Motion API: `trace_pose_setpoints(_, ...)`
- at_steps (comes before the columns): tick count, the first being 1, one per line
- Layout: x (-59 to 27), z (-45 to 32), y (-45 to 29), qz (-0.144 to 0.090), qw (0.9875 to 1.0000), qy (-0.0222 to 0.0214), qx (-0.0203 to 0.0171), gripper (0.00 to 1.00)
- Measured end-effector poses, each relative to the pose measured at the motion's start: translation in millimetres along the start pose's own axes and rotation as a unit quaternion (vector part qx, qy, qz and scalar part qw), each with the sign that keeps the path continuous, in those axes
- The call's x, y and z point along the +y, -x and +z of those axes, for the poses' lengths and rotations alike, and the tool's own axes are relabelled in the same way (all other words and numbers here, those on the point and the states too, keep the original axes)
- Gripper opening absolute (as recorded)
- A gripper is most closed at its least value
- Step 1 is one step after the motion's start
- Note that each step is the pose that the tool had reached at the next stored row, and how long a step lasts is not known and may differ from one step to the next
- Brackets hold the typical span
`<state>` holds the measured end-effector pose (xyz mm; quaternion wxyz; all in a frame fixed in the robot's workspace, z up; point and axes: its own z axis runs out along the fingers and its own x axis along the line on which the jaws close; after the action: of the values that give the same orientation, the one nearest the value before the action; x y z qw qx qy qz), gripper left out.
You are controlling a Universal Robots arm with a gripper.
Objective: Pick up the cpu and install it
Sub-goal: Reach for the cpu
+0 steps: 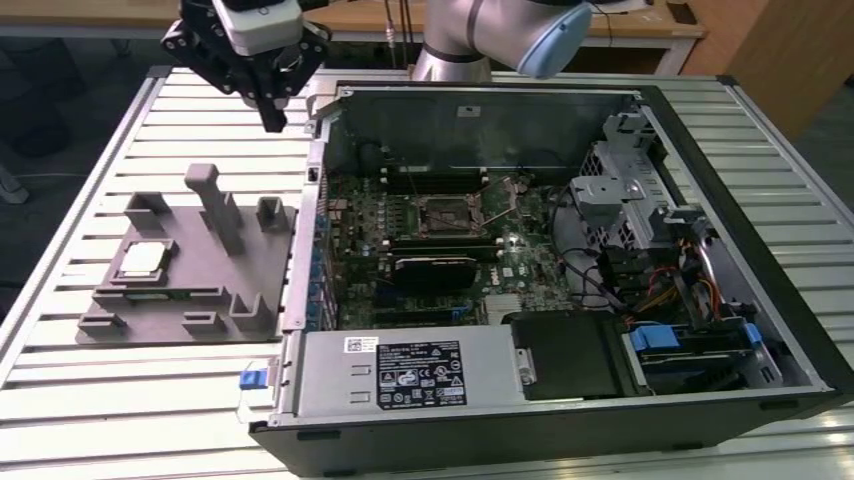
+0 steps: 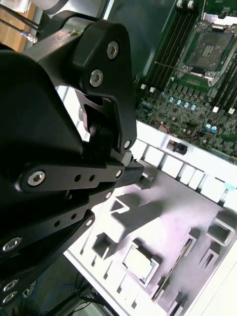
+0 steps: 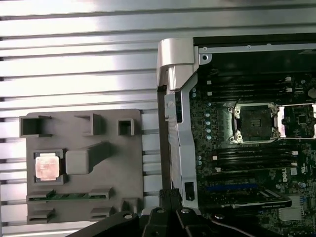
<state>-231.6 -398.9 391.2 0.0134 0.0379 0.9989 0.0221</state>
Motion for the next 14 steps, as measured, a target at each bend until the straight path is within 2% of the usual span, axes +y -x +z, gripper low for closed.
trace_pose_setpoints(14,-3.8,13.7,-42.1,0.0,1.0,0.0,0.0,0.11)
